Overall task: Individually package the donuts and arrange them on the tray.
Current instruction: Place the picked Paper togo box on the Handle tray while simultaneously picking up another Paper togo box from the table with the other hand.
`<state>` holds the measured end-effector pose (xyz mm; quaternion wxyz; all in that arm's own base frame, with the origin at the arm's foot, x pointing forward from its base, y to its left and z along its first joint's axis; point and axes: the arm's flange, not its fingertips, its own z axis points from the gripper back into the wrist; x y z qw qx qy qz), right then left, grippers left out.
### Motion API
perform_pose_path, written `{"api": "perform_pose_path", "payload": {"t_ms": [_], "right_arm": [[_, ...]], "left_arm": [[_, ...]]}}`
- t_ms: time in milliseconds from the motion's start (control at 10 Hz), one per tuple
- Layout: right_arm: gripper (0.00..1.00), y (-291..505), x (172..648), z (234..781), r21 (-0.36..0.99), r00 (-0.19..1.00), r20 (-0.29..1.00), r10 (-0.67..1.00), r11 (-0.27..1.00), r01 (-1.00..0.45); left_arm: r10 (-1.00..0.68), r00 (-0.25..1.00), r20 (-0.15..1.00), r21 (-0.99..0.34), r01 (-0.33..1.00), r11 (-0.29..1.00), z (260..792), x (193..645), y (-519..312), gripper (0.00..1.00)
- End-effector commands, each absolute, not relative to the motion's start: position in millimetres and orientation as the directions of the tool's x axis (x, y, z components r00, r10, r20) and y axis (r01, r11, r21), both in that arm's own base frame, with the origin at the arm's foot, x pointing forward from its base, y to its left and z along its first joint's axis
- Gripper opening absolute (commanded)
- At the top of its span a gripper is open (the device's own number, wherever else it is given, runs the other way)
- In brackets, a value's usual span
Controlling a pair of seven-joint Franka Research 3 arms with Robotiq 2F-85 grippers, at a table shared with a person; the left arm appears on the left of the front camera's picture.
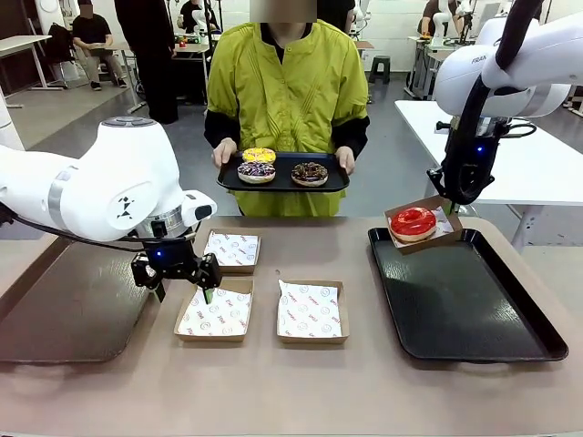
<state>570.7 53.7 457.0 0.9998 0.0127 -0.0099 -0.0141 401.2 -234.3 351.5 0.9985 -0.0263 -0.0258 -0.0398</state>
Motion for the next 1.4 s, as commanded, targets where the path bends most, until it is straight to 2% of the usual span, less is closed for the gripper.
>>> {"api": "perform_pose_path", "payload": {"t_ms": [0,400,600,1300], "right_arm": [[0.01,54.0,569.8,458.8,0.030,0.999,0.022,-0.025,0.999,0.024],[0.01,53.7,570.7,457.0,0.026,0.999,0.019,-0.028,0.999,0.028],[0.01,56.4,580.4,436.9,0.051,1.000,0.024,-0.020,0.999,0.019],[0.01,61.9,603.8,395.2,0.071,1.000,-0.019,0.013,0.997,-0.012]], "left_arm": [[-0.083,0.994,0.070,-0.041,0.086,0.995,358.0,396.1,-233.5,1.00],[-0.081,0.995,0.064,-0.053,0.084,0.995,356.8,400.2,-235.3,1.00],[-0.026,0.997,0.069,-0.068,0.031,0.997,346.3,403.6,-229.1,1.00],[-0.002,1.000,0.031,-0.030,0.003,1.000,312.8,425.1,-234.9,1.00]]}}
